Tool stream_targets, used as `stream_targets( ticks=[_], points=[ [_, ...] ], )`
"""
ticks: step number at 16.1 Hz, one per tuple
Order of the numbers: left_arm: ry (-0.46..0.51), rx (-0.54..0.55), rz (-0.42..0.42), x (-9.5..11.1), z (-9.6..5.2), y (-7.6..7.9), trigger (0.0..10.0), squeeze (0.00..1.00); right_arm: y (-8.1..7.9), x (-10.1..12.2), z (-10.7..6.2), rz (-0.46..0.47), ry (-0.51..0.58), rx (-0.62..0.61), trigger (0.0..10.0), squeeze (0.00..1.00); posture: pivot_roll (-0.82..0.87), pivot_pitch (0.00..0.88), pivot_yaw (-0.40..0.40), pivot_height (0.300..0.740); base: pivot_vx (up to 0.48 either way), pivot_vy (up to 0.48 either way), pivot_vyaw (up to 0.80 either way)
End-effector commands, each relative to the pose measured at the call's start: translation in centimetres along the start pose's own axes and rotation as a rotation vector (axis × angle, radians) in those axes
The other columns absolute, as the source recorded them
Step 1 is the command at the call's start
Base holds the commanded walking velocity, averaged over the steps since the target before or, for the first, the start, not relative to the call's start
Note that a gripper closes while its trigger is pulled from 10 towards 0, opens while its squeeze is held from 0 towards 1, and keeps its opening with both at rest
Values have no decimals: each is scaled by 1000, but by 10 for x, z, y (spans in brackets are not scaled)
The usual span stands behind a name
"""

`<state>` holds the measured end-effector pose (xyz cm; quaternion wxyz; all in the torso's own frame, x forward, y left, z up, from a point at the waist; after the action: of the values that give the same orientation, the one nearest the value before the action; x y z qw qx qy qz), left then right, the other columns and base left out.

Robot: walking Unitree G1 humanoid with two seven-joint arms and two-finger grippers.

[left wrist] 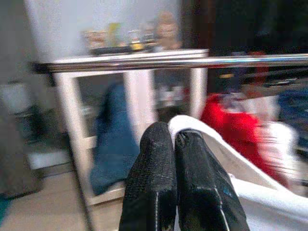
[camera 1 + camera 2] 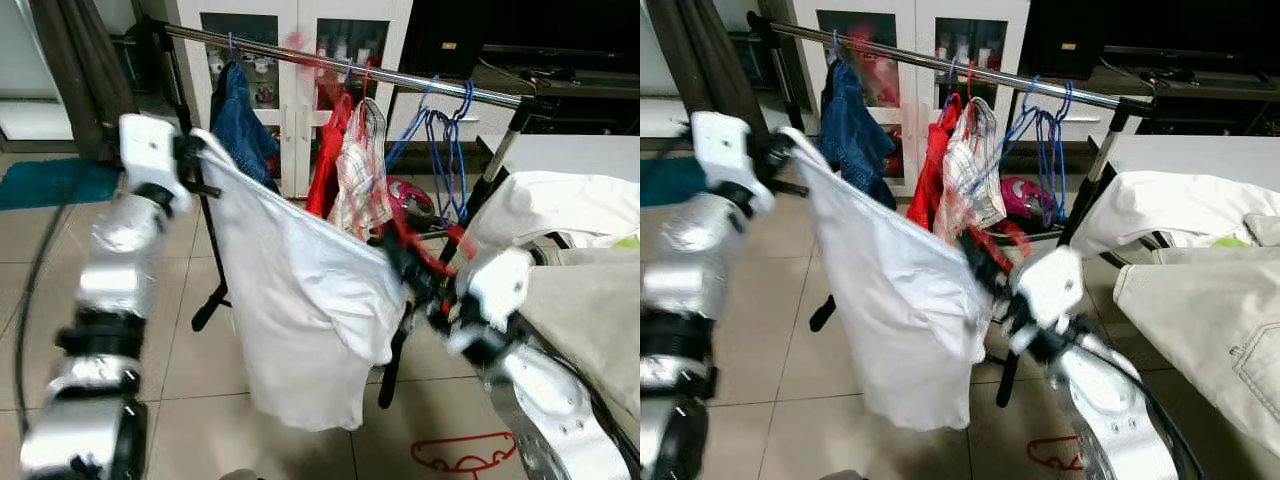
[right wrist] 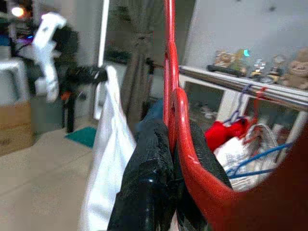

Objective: Hang hanger

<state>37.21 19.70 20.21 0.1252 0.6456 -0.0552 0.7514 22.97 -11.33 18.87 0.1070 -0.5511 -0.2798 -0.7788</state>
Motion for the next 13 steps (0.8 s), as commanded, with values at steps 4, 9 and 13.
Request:
stream_targets(
  ticks=[4,9,13],
  points=[
    [-39,-417,-98,-16,-12,94,0,0,17,4,19,67,12,-136,0,0,48,18,-17,740,0,0,0],
    [-77,-472,-98,-24,-31,115,0,0,42,-1,22,22,-47,-292,0,0,45,17,-12,740,0,0,0],
    [-63,-366,-158,-14,-59,96,0,0,44,-25,-17,-29,-243,-325,10000,0,44,20,-14,740,0,0,0]
  ],
)
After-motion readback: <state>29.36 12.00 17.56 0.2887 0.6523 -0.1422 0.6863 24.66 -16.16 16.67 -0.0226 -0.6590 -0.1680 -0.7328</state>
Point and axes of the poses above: a point about 5 cm out from each wrist's last joint towards the gripper, its own z axis pointing out of the wrist towards the gripper, its own x axis along the axis of the wrist's last joint, y = z × x, the point moved 1 cm from there along z, pointing out of the wrist towards the gripper, and after that the axes turned 12 degrees about -z, right-handed, at the moved point
